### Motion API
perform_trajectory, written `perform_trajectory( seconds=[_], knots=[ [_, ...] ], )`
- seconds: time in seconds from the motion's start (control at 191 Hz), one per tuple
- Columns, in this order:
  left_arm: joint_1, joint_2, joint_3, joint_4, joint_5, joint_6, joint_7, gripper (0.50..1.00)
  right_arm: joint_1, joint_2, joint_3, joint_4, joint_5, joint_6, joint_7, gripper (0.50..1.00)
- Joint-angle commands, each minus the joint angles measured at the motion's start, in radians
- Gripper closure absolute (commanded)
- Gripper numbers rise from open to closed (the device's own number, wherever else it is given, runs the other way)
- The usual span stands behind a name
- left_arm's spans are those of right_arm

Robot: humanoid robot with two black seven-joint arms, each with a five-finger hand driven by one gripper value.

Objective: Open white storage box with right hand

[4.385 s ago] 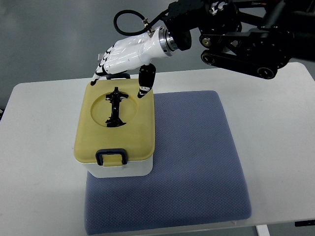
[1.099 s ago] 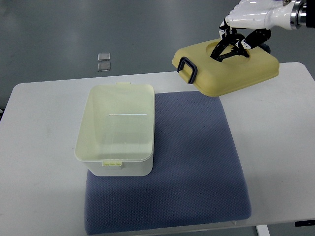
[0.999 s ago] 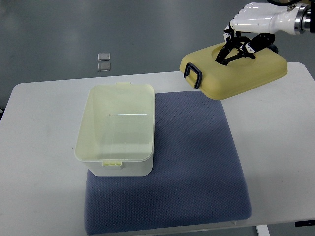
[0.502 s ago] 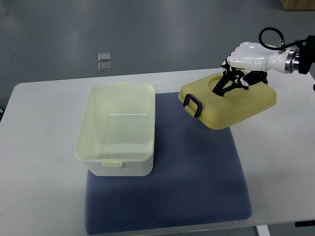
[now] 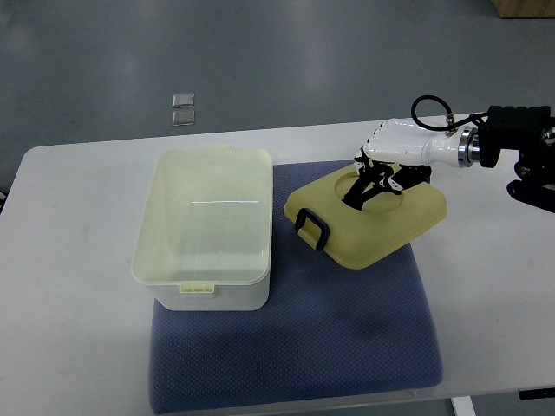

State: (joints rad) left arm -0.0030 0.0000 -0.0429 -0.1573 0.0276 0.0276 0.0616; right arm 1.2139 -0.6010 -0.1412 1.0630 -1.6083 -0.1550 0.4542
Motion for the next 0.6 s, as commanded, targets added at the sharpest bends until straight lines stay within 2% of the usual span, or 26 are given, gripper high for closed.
perform_trajectory(
  seconds=[0.0,0.016,0.021,0.026,0.031,0.037,0.042,0.047,0.063,0.068,0.089,0.157,0.194,0.413,0.597],
  knots=[
    [0.0,0.0,0.0,-0.001,0.0,0.0,0.0,0.5,-0.004,0.023,0.0,0.0,0.004,0.0,0.0,0.904],
    [0.0,0.0,0.0,-0.001,0.0,0.0,0.0,0.5,-0.004,0.026,0.0,0.002,0.005,0.0,0.001,0.857],
    [0.0,0.0,0.0,-0.001,0.0,0.0,0.0,0.5,-0.004,0.026,0.0,0.002,0.005,0.0,0.001,0.857],
    [0.0,0.0,0.0,-0.001,0.0,0.0,0.0,0.5,-0.004,0.027,0.0,0.002,0.007,0.0,0.001,0.826],
    [0.0,0.0,0.0,-0.001,0.0,0.0,0.0,0.5,-0.004,0.027,0.0,0.002,0.007,0.0,0.001,0.826],
    [0.0,0.0,0.0,-0.001,0.0,0.0,0.0,0.5,-0.004,0.029,0.0,0.002,0.008,0.0,0.001,0.793],
    [0.0,0.0,0.0,-0.001,0.0,0.0,0.0,0.5,-0.004,0.029,0.0,0.002,0.008,0.0,0.001,0.793],
    [0.0,0.0,0.0,0.001,0.0,0.0,0.0,0.5,-0.004,0.03,0.0,0.002,0.008,0.0,0.001,0.761],
    [0.0,0.0,0.0,-0.001,0.0,0.0,0.0,0.5,-0.004,0.032,0.0,0.002,0.011,0.0,0.001,0.732],
    [0.0,0.0,0.0,0.001,0.0,0.0,0.0,0.5,-0.004,0.033,0.0,0.002,0.011,0.0,0.003,0.704],
    [0.0,0.0,0.0,0.001,0.0,0.0,0.0,0.5,-0.004,0.035,0.0,0.002,0.013,0.0,0.004,0.673],
    [0.0,0.0,0.0,0.001,0.0,0.0,0.0,0.5,-0.004,0.038,0.0,0.002,0.016,0.002,0.006,0.63],
    [0.0,0.0,0.0,0.001,0.0,0.0,0.0,0.5,-0.002,0.044,0.0,0.002,0.016,0.002,0.008,0.587],
    [0.0,0.0,0.0,0.001,0.0,0.0,0.0,0.5,0.012,0.047,-0.003,0.003,0.024,0.011,0.001,0.57],
    [0.0,0.0,0.0,-0.001,0.0,0.0,0.0,0.5,0.073,-0.019,-0.066,0.009,0.021,0.038,0.006,0.57]
  ],
)
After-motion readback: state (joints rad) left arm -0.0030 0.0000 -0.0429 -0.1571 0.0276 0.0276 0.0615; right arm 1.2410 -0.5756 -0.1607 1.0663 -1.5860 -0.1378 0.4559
